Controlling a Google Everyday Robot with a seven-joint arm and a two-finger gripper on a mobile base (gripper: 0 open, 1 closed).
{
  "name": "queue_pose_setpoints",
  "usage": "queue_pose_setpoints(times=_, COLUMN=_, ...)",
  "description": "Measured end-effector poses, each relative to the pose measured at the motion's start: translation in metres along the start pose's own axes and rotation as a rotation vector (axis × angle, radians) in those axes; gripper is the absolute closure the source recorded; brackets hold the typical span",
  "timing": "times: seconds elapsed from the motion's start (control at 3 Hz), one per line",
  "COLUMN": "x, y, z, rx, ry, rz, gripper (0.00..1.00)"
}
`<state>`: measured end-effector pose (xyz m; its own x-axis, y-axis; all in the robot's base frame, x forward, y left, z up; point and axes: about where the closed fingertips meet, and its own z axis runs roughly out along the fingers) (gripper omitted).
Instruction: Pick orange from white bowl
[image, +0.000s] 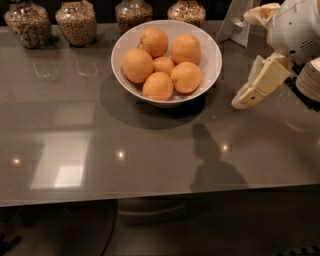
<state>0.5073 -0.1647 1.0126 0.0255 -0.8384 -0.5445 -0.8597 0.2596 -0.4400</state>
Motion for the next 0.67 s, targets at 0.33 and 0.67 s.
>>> queue_pose_setpoints(times=0.33, x=-0.0353, y=-0.0193, z=0.0207, rx=0.003, ry=-0.123, rz=-0.062, gripper=0.0)
queue_pose_setpoints(times=0.67, x=-0.0366, y=-0.0197, z=0.0231, rx=0.001, ry=-0.122, rz=-0.069, gripper=0.0)
